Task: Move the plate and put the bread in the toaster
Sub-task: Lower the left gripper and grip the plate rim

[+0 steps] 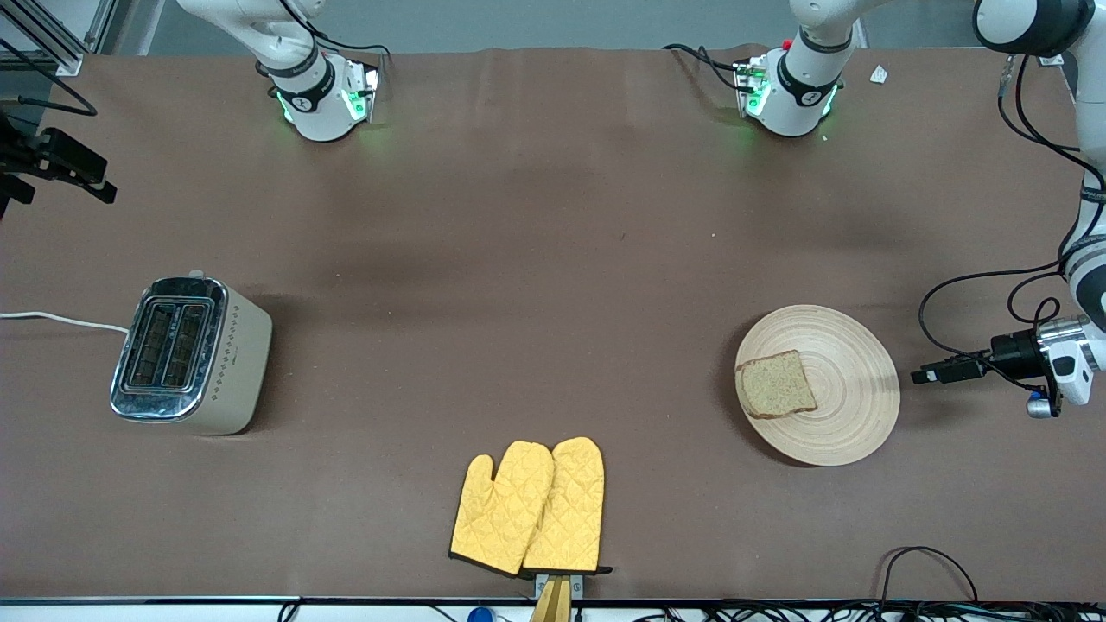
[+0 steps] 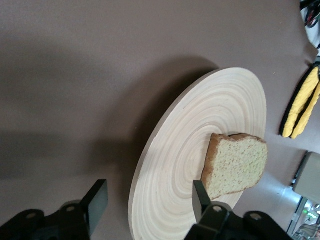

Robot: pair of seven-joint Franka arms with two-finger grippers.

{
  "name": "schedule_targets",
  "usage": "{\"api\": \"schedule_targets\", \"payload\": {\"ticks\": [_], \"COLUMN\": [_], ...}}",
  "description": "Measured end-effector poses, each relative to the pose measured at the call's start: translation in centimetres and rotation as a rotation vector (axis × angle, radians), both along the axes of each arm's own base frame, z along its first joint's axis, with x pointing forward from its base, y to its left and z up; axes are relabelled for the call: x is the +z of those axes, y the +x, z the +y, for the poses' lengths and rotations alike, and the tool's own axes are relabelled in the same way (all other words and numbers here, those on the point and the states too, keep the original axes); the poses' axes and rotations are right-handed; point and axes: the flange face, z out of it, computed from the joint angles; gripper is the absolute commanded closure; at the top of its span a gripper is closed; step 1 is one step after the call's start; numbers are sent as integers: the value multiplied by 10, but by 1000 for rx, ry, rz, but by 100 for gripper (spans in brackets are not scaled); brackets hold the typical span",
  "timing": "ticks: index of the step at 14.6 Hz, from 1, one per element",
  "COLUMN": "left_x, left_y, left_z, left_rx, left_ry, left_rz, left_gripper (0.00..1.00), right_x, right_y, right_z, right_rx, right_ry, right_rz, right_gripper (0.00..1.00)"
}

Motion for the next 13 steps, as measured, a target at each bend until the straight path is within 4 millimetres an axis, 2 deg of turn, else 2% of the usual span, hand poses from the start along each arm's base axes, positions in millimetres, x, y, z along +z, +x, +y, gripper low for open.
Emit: {"api": "schedule_targets", "payload": {"ticks": [7, 10, 13], "left_x": [-32, -40, -45], "left_y": [5, 5, 5], "left_z": [-9, -16, -20], "left_rx": [40, 34, 0], "left_ry": [-31, -52, -57], "left_rz": [-23, -30, -55], "left_gripper": [47, 60, 67], "right_x": [-1, -2, -2], "right_y": [-1, -1, -1], "right_z": [0, 0, 0], "right_rx": [0, 0, 0], "right_ry": [1, 1, 1], "right_rz": [10, 14, 14], "right_gripper": [0, 0, 0]}}
